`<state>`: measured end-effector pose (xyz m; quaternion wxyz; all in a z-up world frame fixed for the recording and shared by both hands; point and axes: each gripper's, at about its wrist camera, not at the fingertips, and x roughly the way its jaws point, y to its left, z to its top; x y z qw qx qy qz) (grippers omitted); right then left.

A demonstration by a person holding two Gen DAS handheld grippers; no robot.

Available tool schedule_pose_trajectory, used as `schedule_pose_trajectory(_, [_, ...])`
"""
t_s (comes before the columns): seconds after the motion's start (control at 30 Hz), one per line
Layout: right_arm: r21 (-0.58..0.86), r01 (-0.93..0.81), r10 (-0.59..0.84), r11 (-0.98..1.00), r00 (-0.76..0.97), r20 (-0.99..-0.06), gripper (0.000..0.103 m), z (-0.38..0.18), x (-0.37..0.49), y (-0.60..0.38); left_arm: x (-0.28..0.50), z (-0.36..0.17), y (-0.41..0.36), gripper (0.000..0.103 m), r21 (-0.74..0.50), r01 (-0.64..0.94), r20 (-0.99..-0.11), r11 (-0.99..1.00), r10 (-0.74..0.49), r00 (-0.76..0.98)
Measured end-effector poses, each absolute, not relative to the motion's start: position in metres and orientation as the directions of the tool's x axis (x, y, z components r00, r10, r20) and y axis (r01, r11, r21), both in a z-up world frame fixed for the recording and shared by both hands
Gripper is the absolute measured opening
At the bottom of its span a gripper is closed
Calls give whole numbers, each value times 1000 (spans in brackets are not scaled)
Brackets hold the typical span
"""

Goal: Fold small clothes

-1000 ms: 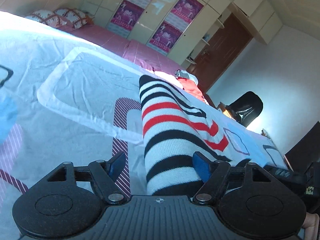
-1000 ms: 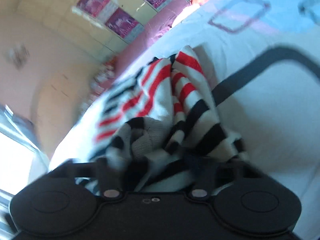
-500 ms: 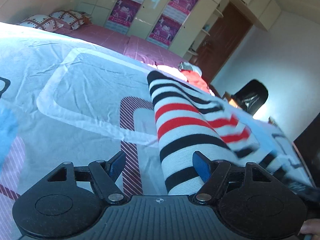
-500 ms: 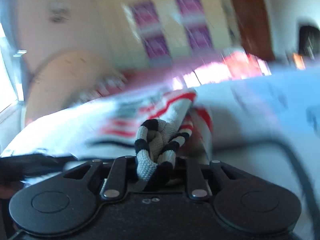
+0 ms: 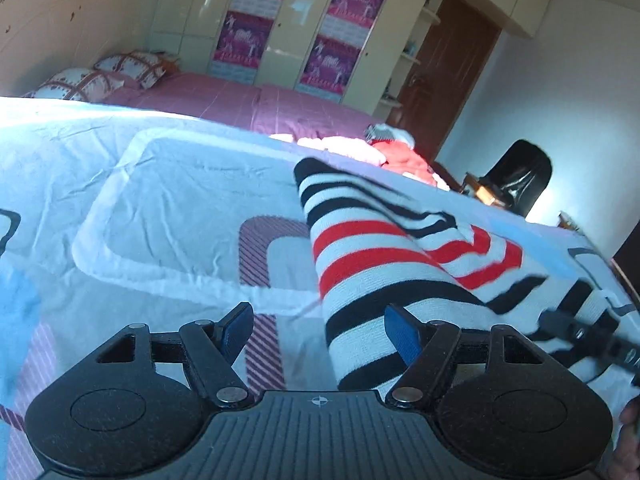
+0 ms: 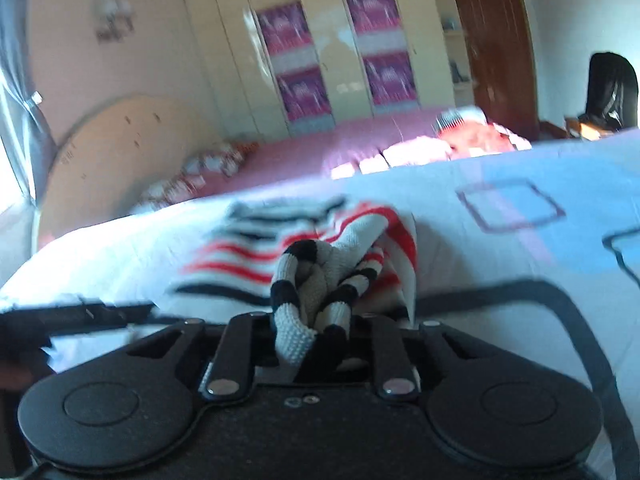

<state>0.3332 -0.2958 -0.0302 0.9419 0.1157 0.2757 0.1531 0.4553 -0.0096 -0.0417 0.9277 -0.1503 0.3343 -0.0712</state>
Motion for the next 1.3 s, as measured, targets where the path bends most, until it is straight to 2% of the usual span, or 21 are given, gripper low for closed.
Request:
schedule_pose_trajectory(0.07, [319,-225,359,921,808,-467,20,-29,335,-304,457,-46,-13,72,-328,37,-617,944,-244,748])
schedule_pose_trajectory(0.1, [321,-211,352,923,797,-490,20,-36,338,-307,458,-49,-16,72,-318,33,-634,948,-238,736])
schedule_pose_trajectory(0.17, [363,-127,335,923,730,-596,19,-71,354,-319,461,-51,-18,72,-332,28,-647,943,-249,720])
schedule_pose_trajectory(0.23, [435,-108,369,894,728,-578,24,-80,354,-327,461,-48,-22,72,-303,24,-655,953,-226,721])
schedule_pose_trajectory(0.33, [418,-104,361,902,712,-602,32,-72,358,-319,460,-46,-24,72,-286,32,-656,958,-220,722])
schedule_pose_trajectory(0.47, [496,-80,398,865,712,-579,32,-77,355,-331,457,-46,-22,72,-295,30,-657,955,-226,719])
schedule_pose_trajectory(0.5, [527,-68,413,847,708,-572,34,-76,354,-338,457,-43,-21,72,-291,30,-657,956,-223,720])
schedule_pose_trajectory(0.57, [550,-44,400,834,734,-548,62,-65,350,-354,458,-34,-15,72,-289,51,-616,956,-227,754])
schedule_pose_trajectory(0.6, [519,-38,355,854,771,-528,80,-57,348,-358,459,-31,-11,72,-303,60,-590,951,-236,772])
schedule_pose_trajectory(0.67, [475,-58,312,878,822,-476,79,-47,357,-368,469,-29,-5,72,-352,68,-570,933,-271,775])
schedule_pose_trajectory(0.8, [562,-105,423,820,772,-474,73,-57,419,-378,502,-35,-10,72,-397,97,-580,913,-331,744])
schedule_pose_trajectory(0.87, [566,-125,450,815,751,-482,60,-66,447,-375,514,-41,-17,72,-402,95,-601,911,-340,723])
schedule_pose_trajectory(0.9, [589,-121,478,799,723,-499,45,-73,461,-375,517,-44,-20,72,-398,98,-607,912,-342,717])
schedule_pose_trajectory(0.93, [613,-110,507,783,684,-524,36,-81,475,-374,519,-46,-24,72,-391,99,-614,915,-340,713])
schedule_pose_trajectory(1.03, [622,-144,541,769,665,-515,23,-89,489,-371,521,-51,-30,72,-386,88,-621,918,-329,712])
schedule_pose_trajectory(1.1, [536,-198,505,821,689,-519,10,-80,485,-361,521,-50,-34,72,-372,83,-618,925,-313,721])
schedule_pose_trajectory(1.17, [348,-279,426,895,765,-483,10,-63,467,-346,519,-43,-43,64,-312,108,-606,944,-285,742])
schedule_pose_trajectory(1.23, [207,-313,375,927,788,-488,10,-62,463,-330,523,-43,-53,63,-248,119,-629,961,-253,735])
schedule_pose_trajectory(1.3, [250,-285,378,925,739,-558,11,-79,477,-330,527,-46,-58,64,-240,113,-652,964,-246,718])
